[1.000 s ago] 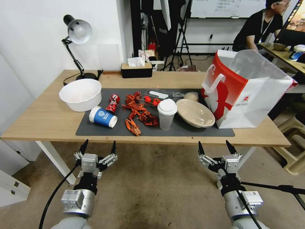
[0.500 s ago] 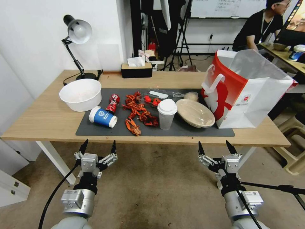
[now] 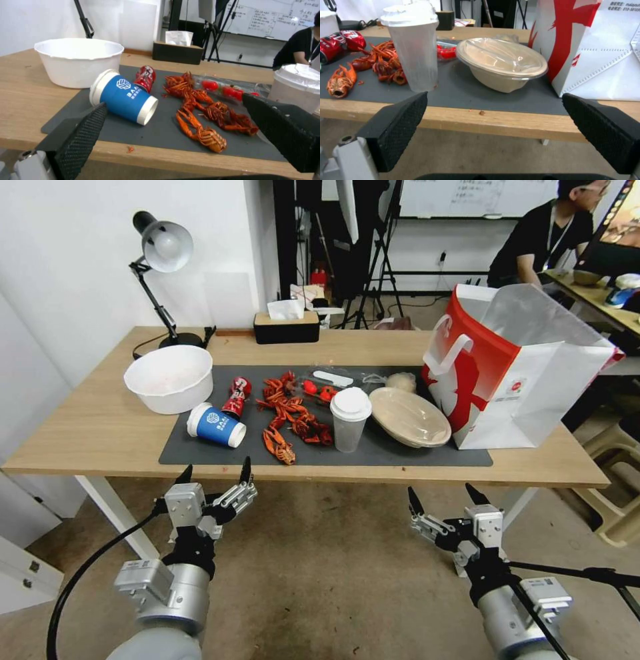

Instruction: Pick up the trash from the table and place it into the takeout bag.

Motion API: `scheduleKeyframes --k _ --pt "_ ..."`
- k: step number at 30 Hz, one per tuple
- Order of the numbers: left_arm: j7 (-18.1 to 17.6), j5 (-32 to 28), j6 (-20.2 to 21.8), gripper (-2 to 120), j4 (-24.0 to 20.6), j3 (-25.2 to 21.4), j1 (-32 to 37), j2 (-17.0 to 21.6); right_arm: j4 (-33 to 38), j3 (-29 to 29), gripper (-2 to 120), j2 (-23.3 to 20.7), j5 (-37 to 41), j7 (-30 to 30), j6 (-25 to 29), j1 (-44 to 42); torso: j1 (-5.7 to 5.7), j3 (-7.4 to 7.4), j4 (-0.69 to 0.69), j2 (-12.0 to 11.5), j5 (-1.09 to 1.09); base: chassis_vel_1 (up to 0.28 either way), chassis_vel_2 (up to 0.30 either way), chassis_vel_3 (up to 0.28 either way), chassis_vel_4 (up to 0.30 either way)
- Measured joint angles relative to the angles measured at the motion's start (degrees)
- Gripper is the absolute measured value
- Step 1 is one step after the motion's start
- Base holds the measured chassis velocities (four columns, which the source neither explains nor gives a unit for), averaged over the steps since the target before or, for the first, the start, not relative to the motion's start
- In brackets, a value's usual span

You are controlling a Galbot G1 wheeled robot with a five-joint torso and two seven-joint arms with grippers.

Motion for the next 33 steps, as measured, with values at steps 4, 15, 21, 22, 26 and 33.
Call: scheduleKeyframes --k 4,15,21,22,26,33 --pt "0.2 0.0 -0.2 100 0.3 -0.2 0.0 0.1 -0.2 0.1 100 0.0 0.0 0.1 0.0 0.2 0.0 0.0 0.0 0.0 0.0 0.0 0.0 0.0 0.0" --pt "0.8 0.7 -1.4 100 1.3 0.0 -0.1 0.0 -0.5 0.2 100 0.0 -0.3 0.3 0.3 0.4 0.0 0.0 0.0 0.0 0.0 0.0 0.0 0.0 0.0" --pt "1.1 0.8 -1.9 100 2.0 -0.2 -0.1 0.0 -0.7 0.2 100 0.1 -0.2 0.3 0.5 0.6 0.0 0.0 -0.01 0.0 0.0 0.0 0.0 0.0 0.0" --pt "1.4 1.0 -2.3 100 2.4 -0.5 -0.3 0.0 -0.8 0.2 100 0.1 0.3 0.4 0.5 0.7 0.0 0.0 0.0 0.0 0.01 0.0 0.0 0.0 0.0" --pt "1.6 1.4 -2.7 100 3.2 -0.8 -0.6 0.0 -0.9 0.1 100 0.2 2.3 0.7 0.5 1.0 0.0 0.0 -0.01 0.0 0.0 0.0 0.0 0.0 0.0" --pt "1.8 1.5 -3.1 100 3.9 -1.3 -0.8 0.0 -1.0 -0.1 100 0.2 5.0 1.3 0.1 1.5 0.0 0.0 -0.01 0.0 0.0 0.0 0.0 0.0 0.0"
